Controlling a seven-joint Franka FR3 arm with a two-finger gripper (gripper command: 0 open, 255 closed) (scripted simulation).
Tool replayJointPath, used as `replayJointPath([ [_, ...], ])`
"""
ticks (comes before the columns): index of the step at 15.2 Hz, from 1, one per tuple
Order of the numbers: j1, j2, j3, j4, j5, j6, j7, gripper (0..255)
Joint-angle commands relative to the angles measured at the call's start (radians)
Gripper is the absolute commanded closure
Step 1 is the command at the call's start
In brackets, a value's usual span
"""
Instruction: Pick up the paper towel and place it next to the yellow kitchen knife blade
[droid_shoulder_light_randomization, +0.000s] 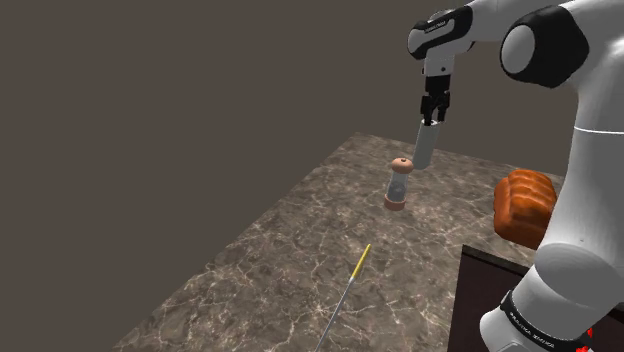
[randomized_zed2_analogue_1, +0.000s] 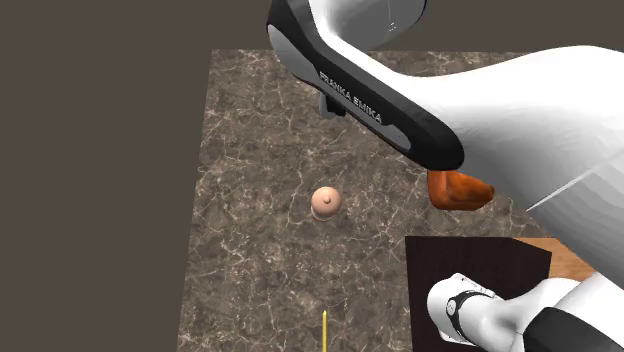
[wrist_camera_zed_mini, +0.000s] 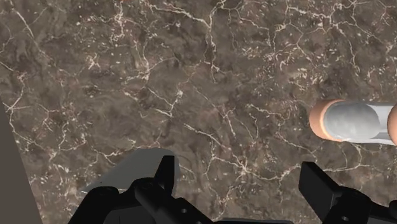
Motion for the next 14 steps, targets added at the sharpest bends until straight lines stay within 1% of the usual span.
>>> replayJointPath([
  [1, -0.036, 0.084, 0.000, 0.104, 0.030, -0.024, -0.039, 0],
  [4, -0.106, 0.232, 0.011, 0.308, 0.078, -0.082, -0.085, 0],
  [6, -0.164, 0.346, 0.023, 0.482, 0.109, -0.140, -0.107, 0],
  [7, -0.185, 0.386, 0.029, 0.546, 0.119, -0.163, -0.112, 0],
  [14, -0.153, 0.343, 0.025, 0.377, 0.108, -0.040, -0.116, 0],
])
